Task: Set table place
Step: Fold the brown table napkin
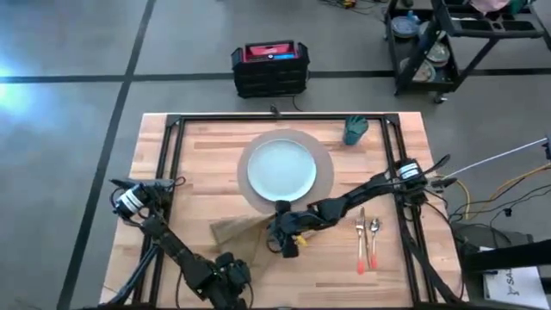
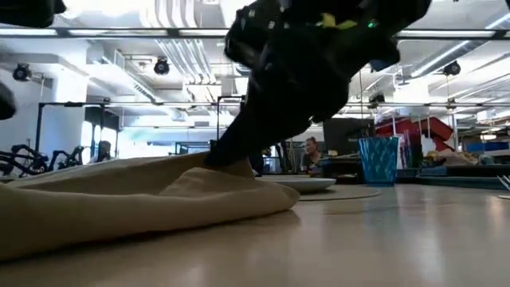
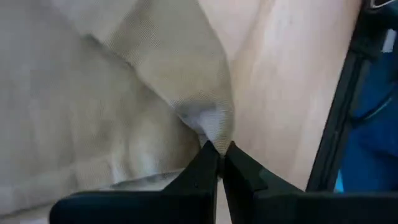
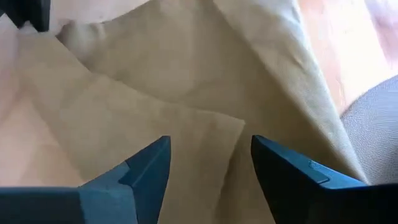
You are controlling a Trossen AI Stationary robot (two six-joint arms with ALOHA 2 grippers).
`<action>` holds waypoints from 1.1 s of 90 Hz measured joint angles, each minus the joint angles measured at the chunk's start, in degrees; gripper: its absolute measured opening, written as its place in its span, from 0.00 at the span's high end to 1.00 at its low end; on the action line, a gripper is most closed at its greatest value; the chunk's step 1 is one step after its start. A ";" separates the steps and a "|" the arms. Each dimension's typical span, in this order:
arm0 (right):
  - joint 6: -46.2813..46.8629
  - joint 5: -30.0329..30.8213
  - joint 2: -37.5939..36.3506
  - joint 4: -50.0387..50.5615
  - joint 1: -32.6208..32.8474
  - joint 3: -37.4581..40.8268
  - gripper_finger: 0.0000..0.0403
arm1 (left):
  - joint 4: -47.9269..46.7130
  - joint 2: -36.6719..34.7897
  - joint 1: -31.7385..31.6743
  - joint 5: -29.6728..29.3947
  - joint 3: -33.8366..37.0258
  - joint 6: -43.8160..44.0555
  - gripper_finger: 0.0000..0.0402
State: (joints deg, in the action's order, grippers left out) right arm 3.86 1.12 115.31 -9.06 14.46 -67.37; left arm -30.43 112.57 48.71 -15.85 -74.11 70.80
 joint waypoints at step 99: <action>4.31 -4.11 1.11 1.07 -2.74 0.15 0.99 | -5.08 -0.11 0.41 -7.57 0.00 6.26 1.00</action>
State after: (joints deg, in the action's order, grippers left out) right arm 8.17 -2.99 116.42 -7.99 11.72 -67.22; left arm -35.51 112.46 49.12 -23.42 -74.11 77.06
